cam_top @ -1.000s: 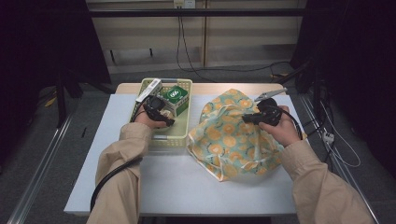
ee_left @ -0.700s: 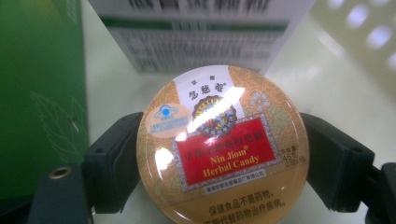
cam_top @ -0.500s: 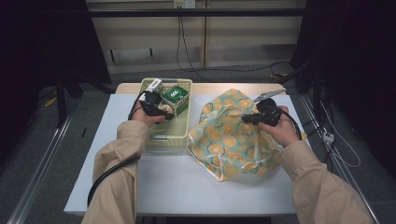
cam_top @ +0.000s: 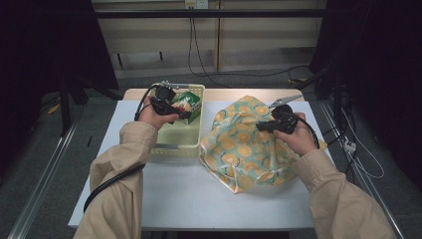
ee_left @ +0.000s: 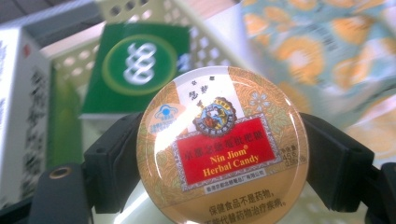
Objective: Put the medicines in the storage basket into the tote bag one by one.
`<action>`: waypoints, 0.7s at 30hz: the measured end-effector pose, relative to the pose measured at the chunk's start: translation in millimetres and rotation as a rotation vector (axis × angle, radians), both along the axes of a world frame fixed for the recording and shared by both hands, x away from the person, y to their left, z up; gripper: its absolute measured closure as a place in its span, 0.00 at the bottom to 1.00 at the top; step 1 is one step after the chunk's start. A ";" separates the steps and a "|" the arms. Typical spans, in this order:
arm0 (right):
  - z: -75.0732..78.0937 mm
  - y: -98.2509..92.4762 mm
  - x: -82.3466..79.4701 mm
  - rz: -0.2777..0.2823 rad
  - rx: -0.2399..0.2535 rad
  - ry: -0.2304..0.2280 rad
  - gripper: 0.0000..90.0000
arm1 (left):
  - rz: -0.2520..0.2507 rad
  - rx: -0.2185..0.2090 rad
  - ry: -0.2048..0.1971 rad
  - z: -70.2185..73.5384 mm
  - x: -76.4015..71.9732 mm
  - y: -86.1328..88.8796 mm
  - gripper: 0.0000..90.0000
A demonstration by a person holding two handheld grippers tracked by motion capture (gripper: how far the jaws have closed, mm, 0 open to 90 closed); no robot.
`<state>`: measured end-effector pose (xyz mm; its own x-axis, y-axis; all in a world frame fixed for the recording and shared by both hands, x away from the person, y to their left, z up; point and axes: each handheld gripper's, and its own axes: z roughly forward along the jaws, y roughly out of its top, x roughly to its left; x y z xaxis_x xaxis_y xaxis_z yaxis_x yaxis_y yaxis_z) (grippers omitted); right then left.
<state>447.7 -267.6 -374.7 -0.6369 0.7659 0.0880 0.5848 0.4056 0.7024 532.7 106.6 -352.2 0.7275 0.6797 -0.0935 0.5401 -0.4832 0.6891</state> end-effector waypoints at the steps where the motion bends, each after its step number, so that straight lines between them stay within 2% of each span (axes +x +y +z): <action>1: 0.2 0.4 0.0 0.000 0.002 0.000 1.00 | -0.013 -0.005 0.008 2.1 -1.5 -3.5 0.23; 3: 0.4 0.7 0.2 0.001 0.000 -0.004 1.00 | -0.034 -0.008 0.001 7.1 -5.3 -10.4 0.23; 6: 0.2 0.8 -0.2 0.000 0.007 0.002 1.00 | -0.068 -0.039 0.006 14.2 -11.6 -19.6 0.23; 11: -0.5 1.1 0.5 0.000 0.018 0.004 1.00 | -0.127 -0.068 -0.013 24.6 -26.0 -39.2 0.23; 19: -1.2 3.4 0.1 0.006 0.020 0.001 1.00 | -0.206 -0.113 -0.014 23.9 -47.5 -70.1 0.23; 20: -0.9 3.4 -0.1 0.004 0.020 0.002 1.00 | -0.210 -0.098 -0.022 23.5 -50.3 -73.6 0.23; 21: -0.6 3.2 -0.1 0.004 0.019 -0.001 1.00 | -0.229 -0.109 -0.020 22.0 -51.7 -76.7 0.23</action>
